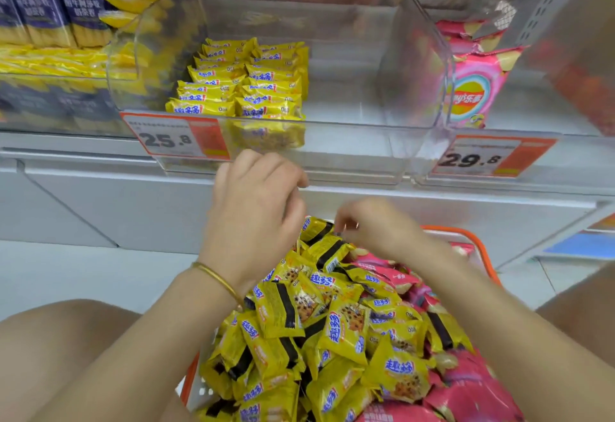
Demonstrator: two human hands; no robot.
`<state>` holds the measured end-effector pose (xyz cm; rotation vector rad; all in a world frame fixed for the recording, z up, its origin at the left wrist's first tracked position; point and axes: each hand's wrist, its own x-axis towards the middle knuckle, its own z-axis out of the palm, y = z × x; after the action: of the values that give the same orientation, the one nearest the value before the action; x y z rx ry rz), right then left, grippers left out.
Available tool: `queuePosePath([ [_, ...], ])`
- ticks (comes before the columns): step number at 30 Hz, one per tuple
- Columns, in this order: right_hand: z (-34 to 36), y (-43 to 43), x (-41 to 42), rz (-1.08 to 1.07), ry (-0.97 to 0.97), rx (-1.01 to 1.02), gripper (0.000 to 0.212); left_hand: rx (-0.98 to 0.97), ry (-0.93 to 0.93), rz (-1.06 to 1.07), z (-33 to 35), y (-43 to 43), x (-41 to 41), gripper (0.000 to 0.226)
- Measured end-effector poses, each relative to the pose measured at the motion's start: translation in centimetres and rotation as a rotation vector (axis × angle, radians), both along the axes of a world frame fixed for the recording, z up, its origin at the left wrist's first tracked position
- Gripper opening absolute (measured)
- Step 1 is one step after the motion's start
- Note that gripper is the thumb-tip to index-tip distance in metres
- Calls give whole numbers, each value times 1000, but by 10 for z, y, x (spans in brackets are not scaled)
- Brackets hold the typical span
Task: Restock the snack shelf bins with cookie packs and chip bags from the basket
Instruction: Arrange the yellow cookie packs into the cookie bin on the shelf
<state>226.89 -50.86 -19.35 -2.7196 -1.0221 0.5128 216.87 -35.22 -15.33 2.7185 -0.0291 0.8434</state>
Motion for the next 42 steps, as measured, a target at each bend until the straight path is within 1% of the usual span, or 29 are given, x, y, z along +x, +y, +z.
queuePosePath([
  [1, -27, 0, 5, 6, 28, -74, 30, -11, 43, -4, -4, -1, 2, 23],
  [3, -68, 2, 13, 61, 41, -156, 45, -31, 99, 1, -9, -3, 8, 27],
  [6, -98, 12, 15, 110, -3, -252, 51, -40, 142, 16, -13, -5, 13, 24],
  [9, -107, 21, 12, 102, -70, -285, 50, -41, 161, 15, -15, -6, 17, 22],
  [12, -111, 19, 13, 106, -133, -252, 45, -31, 198, 8, -18, -5, 20, 22],
  [14, -109, 13, 16, 110, -134, -216, 42, -33, 233, -4, -20, -5, 20, 25],
  [16, -104, 5, 18, 100, -80, -183, 38, -37, 273, -21, -21, -6, 20, 28],
  [18, -95, -4, 17, 61, 10, -91, 34, -39, 281, -38, -22, -8, 19, 30],
  [20, -82, -12, 16, -2, 126, 65, 27, -38, 254, -47, -22, -8, 19, 28],
  [21, -73, -16, 14, -65, 234, 166, 22, -38, 235, -45, -22, -8, 19, 26],
  [22, -63, -20, 10, -157, 382, 283, 20, -40, 215, -42, -21, -7, 20, 24],
  [25, -32, -24, -1, -450, 801, 652, 19, -66, 144, -16, -15, -5, 20, 25],
  [27, -17, -25, -8, -566, 1069, 871, 20, -87, 93, 1, -11, -3, 19, 26],
  [29, -2, -25, -14, -592, 1238, 979, 21, -93, 33, 8, -9, -1, 18, 24],
  [31, 10, -23, -19, -579, 1302, 1018, 26, -88, -33, 9, -6, 3, 18, 19],
  [33, 19, -21, -24, -546, 1318, 1026, 34, -71, -97, 26, -3, 6, 17, 19],
  [35, 31, -19, -29, -457, 1291, 992, 38, -41, -154, 65, 4, 9, 15, 22],
  [38, 54, -18, -34, -308, 1131, 920, 39, -9, -203, 121, 24, 22, 15, 26],
  [40, 74, -17, -30, -241, 961, 923, 36, -11, -149, 126, 46, 35, 22, 28],
  [42, 98, -14, -21, -224, 712, 959, 31, -70, 40, 66, 71, 44, 34, 30],
])
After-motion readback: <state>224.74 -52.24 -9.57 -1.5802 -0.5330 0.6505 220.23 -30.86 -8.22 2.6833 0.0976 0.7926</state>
